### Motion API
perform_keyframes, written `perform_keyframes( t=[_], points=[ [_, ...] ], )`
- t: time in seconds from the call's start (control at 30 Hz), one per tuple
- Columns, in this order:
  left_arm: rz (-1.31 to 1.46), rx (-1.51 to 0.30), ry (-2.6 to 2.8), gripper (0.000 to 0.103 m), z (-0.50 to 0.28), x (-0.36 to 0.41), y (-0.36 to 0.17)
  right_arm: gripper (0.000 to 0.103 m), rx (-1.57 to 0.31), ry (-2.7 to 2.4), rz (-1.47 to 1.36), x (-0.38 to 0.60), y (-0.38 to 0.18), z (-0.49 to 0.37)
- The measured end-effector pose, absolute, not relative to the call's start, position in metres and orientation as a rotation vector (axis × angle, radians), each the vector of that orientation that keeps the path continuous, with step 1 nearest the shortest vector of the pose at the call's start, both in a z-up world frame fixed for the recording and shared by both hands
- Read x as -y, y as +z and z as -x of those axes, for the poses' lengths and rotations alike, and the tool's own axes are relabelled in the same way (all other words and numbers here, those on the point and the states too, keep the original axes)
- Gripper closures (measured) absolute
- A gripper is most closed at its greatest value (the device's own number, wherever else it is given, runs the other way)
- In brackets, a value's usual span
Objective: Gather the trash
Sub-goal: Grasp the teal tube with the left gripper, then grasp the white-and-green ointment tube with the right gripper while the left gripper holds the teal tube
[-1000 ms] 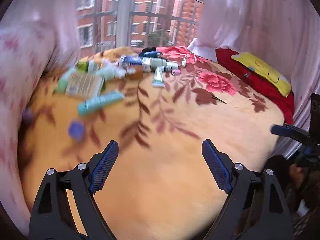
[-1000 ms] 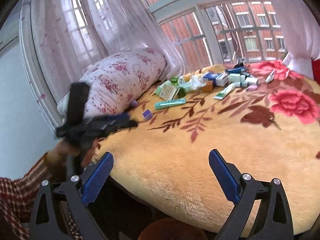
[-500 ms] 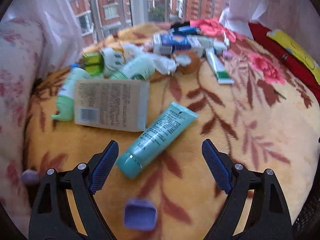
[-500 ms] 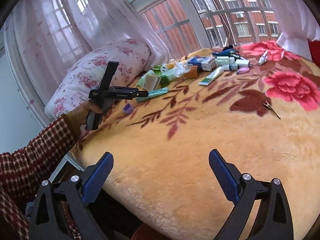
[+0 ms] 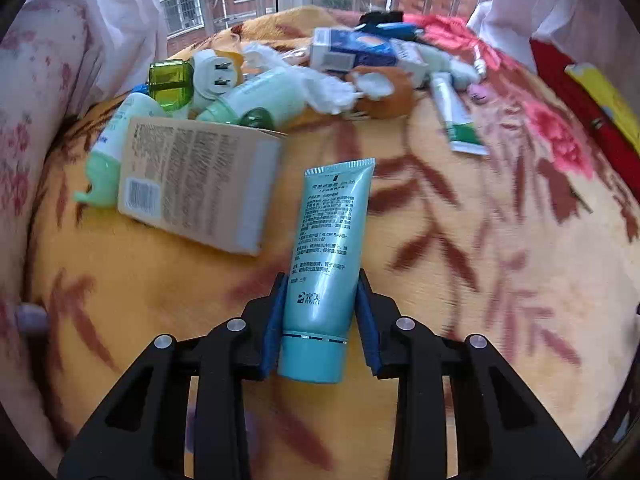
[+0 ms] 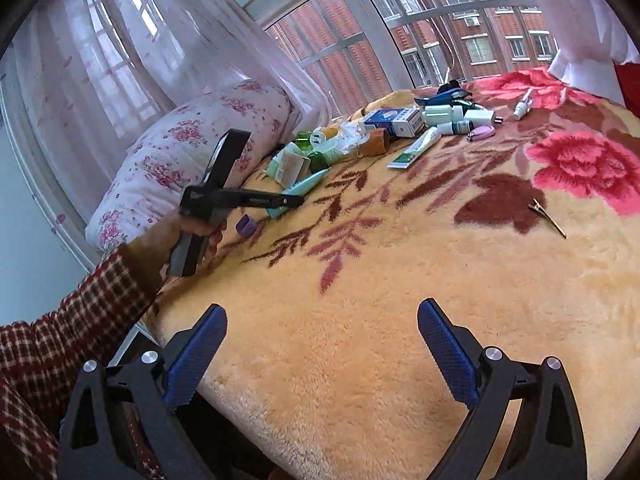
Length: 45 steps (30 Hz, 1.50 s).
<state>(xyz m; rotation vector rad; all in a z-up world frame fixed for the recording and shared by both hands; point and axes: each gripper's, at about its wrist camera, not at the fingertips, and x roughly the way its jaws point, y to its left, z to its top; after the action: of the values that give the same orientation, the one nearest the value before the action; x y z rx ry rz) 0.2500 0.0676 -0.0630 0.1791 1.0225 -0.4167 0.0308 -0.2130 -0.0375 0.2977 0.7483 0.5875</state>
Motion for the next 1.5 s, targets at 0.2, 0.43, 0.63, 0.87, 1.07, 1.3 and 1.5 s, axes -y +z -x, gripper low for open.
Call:
perform_keyframes(
  t=[0.2,0.43,0.63,0.87,1.07,1.3,1.5],
  points=[
    [-0.050,-0.946,-0.444,0.071,-0.199,-0.052,-0.050,0.008,-0.763,0.548,-0.255,0.212,-0.030,-0.051],
    [0.016,-0.837,-0.474,0.071,-0.139,-0.035,-0.035,0.008,-0.752,0.410,-0.117,0.198,-0.007,-0.161],
    [0.043,-0.782,-0.486,0.071,-0.108,-0.030,-0.035,0.015,-0.831,0.262,-0.060,0.165,-0.029,-0.276],
    [0.051,-0.788,-0.522,0.070,-0.095,-0.032,-0.043,0.021,-1.027,0.104,-0.046,0.146,-0.084,-0.347],
    [0.062,-0.795,-0.536,0.070,-0.089,-0.037,-0.046,0.017,-1.025,0.114,0.026,0.140,-0.095,-0.351],
    [0.072,-0.788,-0.548,0.070,-0.077,-0.035,-0.044,0.077,-0.984,0.169,0.014,0.156,-0.074,-0.331],
    [0.065,-0.781,-0.564,0.070,-0.058,-0.031,-0.040,0.078,-0.939,0.233,-0.015,0.172,-0.060,-0.282]
  ],
)
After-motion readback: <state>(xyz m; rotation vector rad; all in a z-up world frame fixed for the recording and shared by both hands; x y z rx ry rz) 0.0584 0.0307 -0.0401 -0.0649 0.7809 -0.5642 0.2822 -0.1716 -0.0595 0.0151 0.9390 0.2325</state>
